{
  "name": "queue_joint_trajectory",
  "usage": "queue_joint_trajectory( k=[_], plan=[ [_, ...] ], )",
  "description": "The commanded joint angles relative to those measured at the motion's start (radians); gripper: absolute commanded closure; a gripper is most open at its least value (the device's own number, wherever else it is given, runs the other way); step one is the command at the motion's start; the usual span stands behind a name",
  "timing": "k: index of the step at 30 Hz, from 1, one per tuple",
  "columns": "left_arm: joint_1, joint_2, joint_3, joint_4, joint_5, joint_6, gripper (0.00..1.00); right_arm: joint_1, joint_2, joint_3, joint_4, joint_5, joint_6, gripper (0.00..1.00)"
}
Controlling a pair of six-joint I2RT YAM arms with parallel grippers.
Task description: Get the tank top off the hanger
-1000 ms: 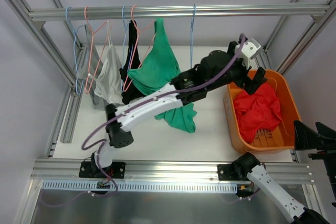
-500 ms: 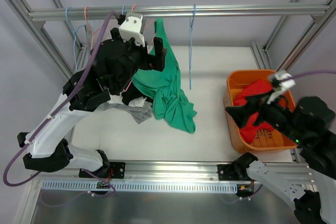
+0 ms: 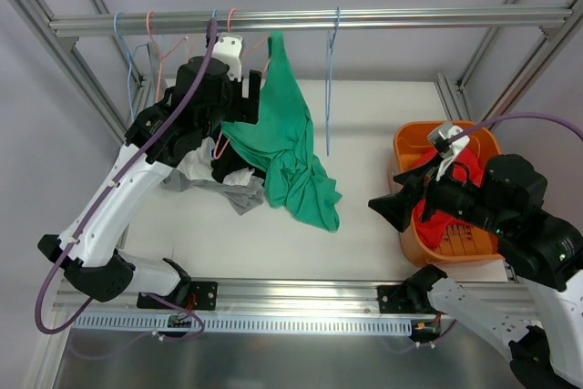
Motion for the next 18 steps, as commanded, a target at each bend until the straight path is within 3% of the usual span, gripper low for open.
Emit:
queue_joint_trajectory(
  k=[1, 7, 8, 9, 12, 18],
  plan=[
    [0.035, 0.033, 0.039, 0.012, 0.066, 0.031, 0.22, 0.003, 0.001, 0.001, 0.045, -0.045, -0.020, 0.01],
    [0.068, 0.099, 0.070, 0.012, 0.071, 0.044, 0.38, 0.003, -0.013, -0.017, 0.060, -0.045, -0.022, 0.01],
    [0.073, 0.104, 0.074, 0.012, 0.074, 0.044, 0.42, 0.003, -0.013, -0.020, 0.062, -0.045, -0.020, 0.01],
    [0.075, 0.113, 0.088, 0.012, 0.077, 0.044, 0.57, 0.003, -0.016, -0.023, 0.062, -0.043, -0.019, 0.01],
    [0.075, 0.115, 0.116, 0.014, 0.108, 0.036, 0.78, 0.003, -0.024, -0.034, 0.065, -0.037, -0.020, 0.00],
    [0.075, 0.124, 0.163, 0.014, 0.168, 0.007, 1.00, 0.003, -0.025, -0.066, 0.090, -0.035, -0.011, 0.01]
  ],
)
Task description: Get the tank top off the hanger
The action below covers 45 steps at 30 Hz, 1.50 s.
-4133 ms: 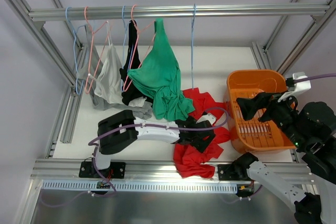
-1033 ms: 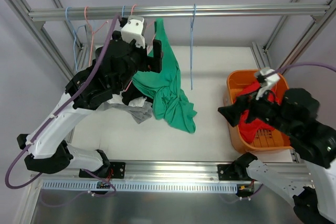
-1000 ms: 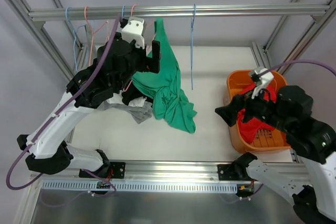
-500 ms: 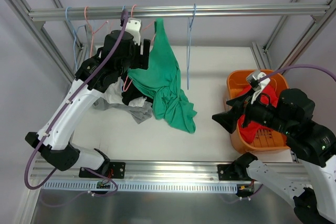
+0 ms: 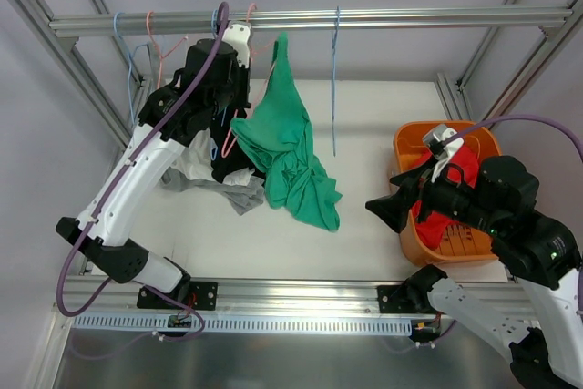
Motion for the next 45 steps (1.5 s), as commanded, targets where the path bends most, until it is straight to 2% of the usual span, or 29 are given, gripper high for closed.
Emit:
queue_joint_trajectory(
  k=[1, 10, 16, 23, 27, 31, 35, 39, 41, 45],
  plan=[
    [0.005, -0.007, 0.065, 0.021, 0.052, -0.019, 1.00, 0.003, -0.007, -0.024, 0.066, -0.019, 0.001, 0.00],
    [0.000, -0.056, 0.117, 0.033, 0.097, -0.090, 1.00, 0.005, -0.016, -0.079, 0.149, -0.053, 0.028, 0.01],
    [-0.044, -0.130, 0.070, 0.037, 0.130, -0.116, 1.00, 0.003, -0.013, -0.091, 0.181, -0.058, 0.038, 0.01],
    [-0.171, -0.297, -0.164, 0.037, 0.072, -0.147, 1.00, 0.003, 0.013, -0.091, 0.237, -0.128, 0.051, 0.00],
    [-0.262, -0.479, -0.344, 0.033, 0.034, -0.194, 1.00, 0.003, 0.031, -0.102, 0.272, -0.176, 0.070, 0.00],
    [-0.273, -0.660, -0.589, 0.028, 0.135, -0.251, 1.00, 0.003, 0.036, -0.151, 0.329, -0.217, 0.087, 0.00],
    [-0.273, -0.839, -0.721, -0.036, 0.259, -0.268, 1.00, 0.008, 0.013, -0.273, 0.427, -0.179, 0.146, 0.01],
    [-0.273, -0.904, -0.789, -0.157, 0.391, -0.288, 1.00, 0.049, 0.011, -0.399, 0.496, -0.073, 0.173, 0.09],
    [-0.273, -0.930, -0.844, -0.157, 0.497, -0.296, 1.00, 0.103, 0.016, -0.485, 0.556, 0.008, 0.173, 0.14],
    [-0.273, -0.969, -0.890, -0.142, 0.569, -0.326, 1.00, 0.193, 0.011, -0.646, 0.772, 0.068, 0.238, 0.23]
  ],
)
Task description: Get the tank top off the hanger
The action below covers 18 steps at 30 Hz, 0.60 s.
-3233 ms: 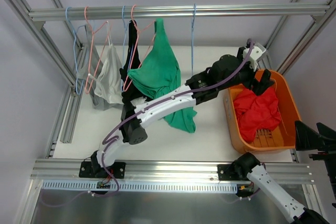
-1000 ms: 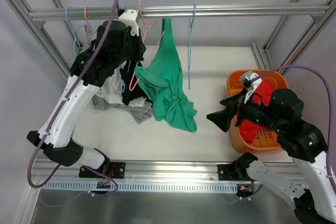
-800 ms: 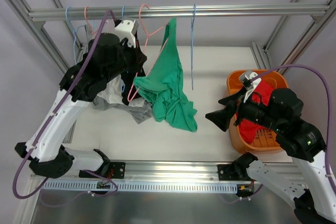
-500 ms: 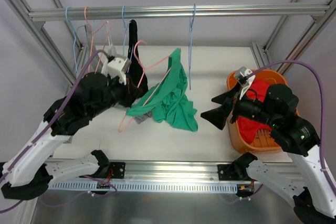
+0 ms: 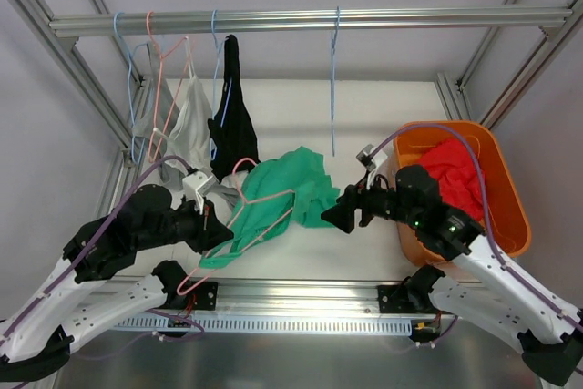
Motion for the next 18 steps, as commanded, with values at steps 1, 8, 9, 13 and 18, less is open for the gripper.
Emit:
queue_joint_trajectory(
  k=[1, 8, 9, 13, 18],
  plan=[
    [-0.009, -0.030, -0.015, 0.021, 0.154, -0.049, 1.00, 0.063, -0.016, -0.110, 0.318, 0.121, 0.082, 0.25],
    [-0.009, -0.015, 0.013, 0.070, 0.240, -0.054, 1.00, 0.119, 0.042, -0.184, 0.454, 0.232, 0.106, 0.43],
    [-0.009, -0.009, 0.016, 0.075, 0.244, -0.055, 1.00, 0.129, 0.052, -0.183, 0.454, 0.236, 0.102, 0.43],
    [-0.009, 0.023, 0.025, 0.095, 0.249, -0.044, 1.00, 0.143, 0.075, -0.177, 0.463, 0.295, 0.088, 0.54],
    [-0.009, 0.036, 0.044, 0.113, 0.246, -0.037, 1.00, 0.143, 0.076, -0.177, 0.440, 0.333, 0.076, 0.79]
  ],
)
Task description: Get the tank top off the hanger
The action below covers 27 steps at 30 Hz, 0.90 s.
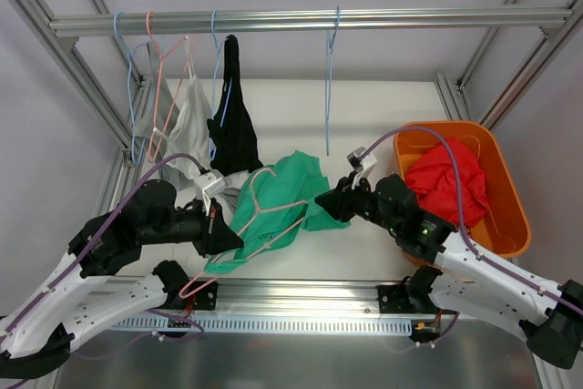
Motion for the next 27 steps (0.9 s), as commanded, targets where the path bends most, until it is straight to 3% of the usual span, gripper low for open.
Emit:
queue_joint_trajectory(
  k=[1, 5, 8, 9, 10, 11, 13, 17, 19, 23, 25, 26, 27],
  plan=[
    [-0.009, 0.002, 0.057, 0.064, 0.040, -0.008, 1.00, 0.005, -0.004, 0.026, 0.053, 0.105, -0.010, 0.81],
    [-0.009, 0.003, 0.063, 0.068, 0.034, -0.004, 1.00, 0.005, -0.024, 0.014, 0.041, 0.124, -0.011, 1.00],
    [-0.009, 0.005, 0.057, 0.068, 0.018, -0.004, 1.00, 0.005, -0.051, 0.014, 0.028, 0.125, -0.010, 1.00],
    [-0.009, 0.006, 0.054, 0.070, 0.015, -0.004, 1.00, 0.005, -0.070, 0.017, 0.015, 0.119, -0.008, 0.96],
    [-0.009, 0.009, 0.051, 0.070, 0.011, -0.005, 1.00, 0.005, -0.079, 0.020, 0.004, 0.104, -0.011, 0.86],
    [-0.009, 0.011, 0.049, 0.070, 0.006, -0.005, 1.00, 0.005, -0.085, 0.023, -0.002, 0.102, -0.011, 0.58],
    [-0.009, 0.012, 0.046, 0.070, -0.006, -0.005, 1.00, 0.005, -0.108, 0.020, -0.022, 0.101, -0.011, 0.54],
    [-0.009, 0.025, 0.055, 0.071, -0.009, -0.008, 1.00, 0.003, -0.090, 0.014, -0.038, 0.079, -0.008, 0.31],
    [-0.009, 0.025, 0.060, 0.078, -0.005, -0.008, 1.00, 0.005, -0.059, 0.017, -0.039, 0.078, -0.007, 0.29],
    [-0.009, 0.023, 0.066, 0.090, 0.017, -0.013, 1.00, 0.006, 0.011, 0.031, -0.005, 0.078, -0.008, 0.30],
    [-0.009, 0.023, 0.066, 0.096, 0.024, -0.013, 1.00, 0.006, 0.022, 0.035, 0.010, 0.078, -0.008, 0.41],
    [-0.009, 0.022, 0.066, 0.096, 0.023, -0.014, 1.00, 0.006, 0.030, 0.041, 0.021, 0.079, -0.007, 0.54],
    [-0.009, 0.020, 0.064, 0.099, 0.023, -0.014, 1.00, 0.006, 0.031, 0.044, 0.024, 0.079, -0.008, 0.60]
  ],
)
